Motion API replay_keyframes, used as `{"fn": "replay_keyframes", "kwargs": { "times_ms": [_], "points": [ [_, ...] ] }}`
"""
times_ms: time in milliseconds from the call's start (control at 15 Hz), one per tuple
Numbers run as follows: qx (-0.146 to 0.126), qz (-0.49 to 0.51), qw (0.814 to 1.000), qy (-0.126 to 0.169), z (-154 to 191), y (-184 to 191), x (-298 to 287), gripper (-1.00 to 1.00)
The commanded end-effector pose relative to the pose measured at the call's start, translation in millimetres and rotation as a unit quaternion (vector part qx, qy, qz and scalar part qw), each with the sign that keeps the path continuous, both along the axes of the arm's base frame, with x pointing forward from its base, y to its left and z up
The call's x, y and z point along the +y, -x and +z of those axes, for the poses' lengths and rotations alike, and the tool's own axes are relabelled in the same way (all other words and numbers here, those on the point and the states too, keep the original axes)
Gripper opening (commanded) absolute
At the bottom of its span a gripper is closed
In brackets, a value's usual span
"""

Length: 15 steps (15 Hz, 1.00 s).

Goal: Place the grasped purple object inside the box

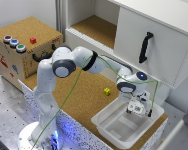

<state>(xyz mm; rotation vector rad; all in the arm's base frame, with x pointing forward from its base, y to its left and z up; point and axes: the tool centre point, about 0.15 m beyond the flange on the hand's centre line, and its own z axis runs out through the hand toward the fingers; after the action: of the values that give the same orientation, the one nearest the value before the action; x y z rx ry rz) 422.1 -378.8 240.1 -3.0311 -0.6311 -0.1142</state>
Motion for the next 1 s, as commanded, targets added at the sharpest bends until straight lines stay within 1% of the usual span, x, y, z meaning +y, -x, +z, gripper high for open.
{"fn": "replay_keyframes", "kwargs": {
  "times_ms": [0, 67, 133, 200, 333, 467, 600, 667, 800, 933],
  "points": [
    [0.013, 0.007, 0.998, 0.057, 56, -13, 11, 1.00],
    [-0.001, 0.008, 0.998, 0.059, 73, -12, 15, 1.00],
    [-0.008, 0.009, 0.998, 0.062, 86, -11, 20, 1.00],
    [-0.020, 0.012, 0.998, 0.065, 100, -9, 28, 1.00],
    [-0.043, 0.015, 0.997, 0.057, 129, -3, 46, 1.00],
    [-0.063, 0.020, 0.997, 0.051, 150, 7, 71, 1.00],
    [-0.068, 0.022, 0.996, 0.059, 159, 19, 92, 1.00],
    [-0.067, 0.010, 0.996, 0.054, 161, 29, 104, 1.00],
    [-0.074, -0.033, 0.996, 0.044, 163, 48, 129, 1.00],
    [-0.075, -0.072, 0.994, 0.028, 157, 61, 153, 1.00]
  ]
}}
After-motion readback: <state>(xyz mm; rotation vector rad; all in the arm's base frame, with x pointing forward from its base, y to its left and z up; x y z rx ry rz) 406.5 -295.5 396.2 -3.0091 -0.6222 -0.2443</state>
